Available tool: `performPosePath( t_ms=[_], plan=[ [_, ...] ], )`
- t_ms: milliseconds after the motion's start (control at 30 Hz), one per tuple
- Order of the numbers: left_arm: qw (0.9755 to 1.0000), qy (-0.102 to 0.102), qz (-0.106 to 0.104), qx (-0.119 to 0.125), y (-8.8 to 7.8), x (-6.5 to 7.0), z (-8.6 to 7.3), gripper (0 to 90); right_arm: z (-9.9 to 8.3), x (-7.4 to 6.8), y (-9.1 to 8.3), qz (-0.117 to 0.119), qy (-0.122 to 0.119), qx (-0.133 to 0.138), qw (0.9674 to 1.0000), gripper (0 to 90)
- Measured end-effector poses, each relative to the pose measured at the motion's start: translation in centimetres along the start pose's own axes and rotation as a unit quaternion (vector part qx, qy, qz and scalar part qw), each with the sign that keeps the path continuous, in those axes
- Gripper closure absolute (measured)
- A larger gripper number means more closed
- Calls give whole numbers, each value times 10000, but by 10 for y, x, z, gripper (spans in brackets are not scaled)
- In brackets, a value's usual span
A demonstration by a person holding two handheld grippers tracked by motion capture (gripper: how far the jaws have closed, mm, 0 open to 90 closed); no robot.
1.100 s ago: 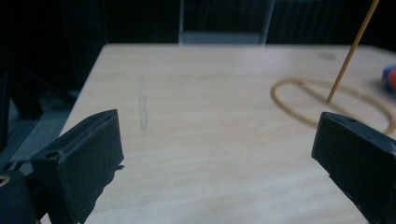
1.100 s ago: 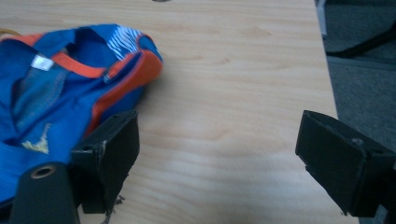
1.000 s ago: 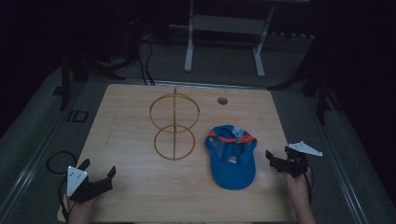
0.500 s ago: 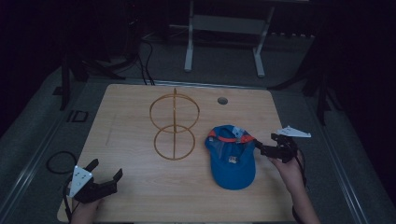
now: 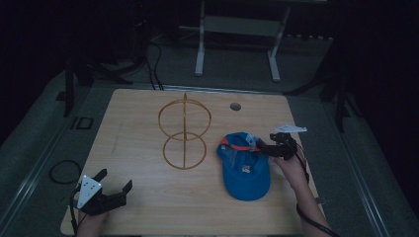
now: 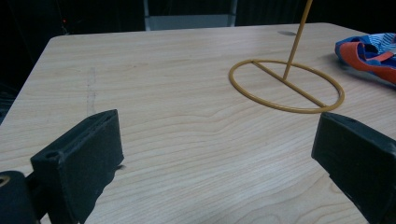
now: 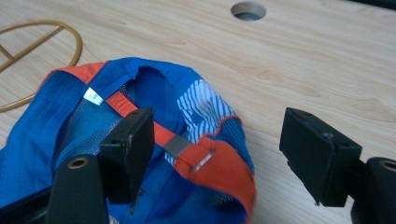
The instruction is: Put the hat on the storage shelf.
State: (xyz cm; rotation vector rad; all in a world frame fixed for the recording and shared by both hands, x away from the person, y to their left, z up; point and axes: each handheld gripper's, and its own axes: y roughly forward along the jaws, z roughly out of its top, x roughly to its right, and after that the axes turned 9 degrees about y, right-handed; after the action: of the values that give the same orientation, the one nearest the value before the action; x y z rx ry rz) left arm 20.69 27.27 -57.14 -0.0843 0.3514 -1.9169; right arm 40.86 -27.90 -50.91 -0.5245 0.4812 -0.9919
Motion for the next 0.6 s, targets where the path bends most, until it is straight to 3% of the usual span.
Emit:
performPosePath(
  t_ms=[133, 300, 467, 600],
  plan=[
    [9999, -4, -87, -139, 1, 2, 1, 23, 5, 0, 15, 53, 25, -233, 9997, 264],
    [9997, 48, -150, -202, 2, 5, 3, 23, 10, -3, 32, -32, -145, -510, 9986, 265],
    [9997, 72, -126, -193, 2, 5, 3, 23, 9, -7, 46, -260, -416, -865, 9950, 304],
    [9997, 106, -98, -206, 2, 6, 3, 23, 8, -9, 55, -267, -517, -1063, 9926, 367]
  ],
)
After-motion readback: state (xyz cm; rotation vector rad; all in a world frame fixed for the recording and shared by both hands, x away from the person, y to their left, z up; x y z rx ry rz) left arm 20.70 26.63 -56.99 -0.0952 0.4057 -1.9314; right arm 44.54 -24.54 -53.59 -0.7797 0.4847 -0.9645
